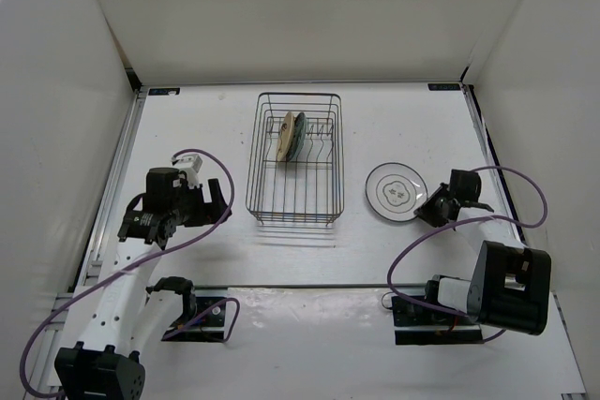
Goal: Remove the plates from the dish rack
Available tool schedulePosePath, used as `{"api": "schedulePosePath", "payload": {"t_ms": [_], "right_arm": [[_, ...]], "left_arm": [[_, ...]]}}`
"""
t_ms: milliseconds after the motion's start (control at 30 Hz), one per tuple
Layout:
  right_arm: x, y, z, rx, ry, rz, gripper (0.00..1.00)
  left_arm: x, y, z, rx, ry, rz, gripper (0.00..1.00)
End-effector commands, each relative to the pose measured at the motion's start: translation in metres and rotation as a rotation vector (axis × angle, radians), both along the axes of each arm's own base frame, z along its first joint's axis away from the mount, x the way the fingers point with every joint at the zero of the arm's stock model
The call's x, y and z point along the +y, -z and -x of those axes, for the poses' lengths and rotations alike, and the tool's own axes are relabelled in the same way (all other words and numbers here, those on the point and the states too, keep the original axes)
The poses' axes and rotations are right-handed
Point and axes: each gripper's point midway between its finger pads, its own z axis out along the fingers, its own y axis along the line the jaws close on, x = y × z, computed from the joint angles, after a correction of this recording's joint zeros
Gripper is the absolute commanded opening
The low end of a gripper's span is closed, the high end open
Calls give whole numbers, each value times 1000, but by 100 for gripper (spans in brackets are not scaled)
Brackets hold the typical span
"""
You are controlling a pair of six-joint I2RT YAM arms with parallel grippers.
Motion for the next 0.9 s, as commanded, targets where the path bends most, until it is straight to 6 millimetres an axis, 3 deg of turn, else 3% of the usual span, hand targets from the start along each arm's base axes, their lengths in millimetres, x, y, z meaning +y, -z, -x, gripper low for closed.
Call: {"api": "schedulePosePath", "payload": {"t_ms": [0,367,600,667,767,867], "right_arm": [[-6,12,17,86,-10,36,28],[-4,14,18,95,-17,30,36],[-4,14,23,50,-8,36,54],[-5,5,16,-15,-5,50,62],[-5,6,22,-48,0,57,71],[-4,-6,22,-116,-13,70,76]], "left_arm": [[-5,-4,-3,-22,22,20,100],[-6,1,-1,7,23,28,100],[4,7,-1,37,-23,-17,100],[11,9,-1,53,-62,-45,100],[23,14,-2,77,-149,-80,100],[22,13,-3,76,-115,-90,100]]}}
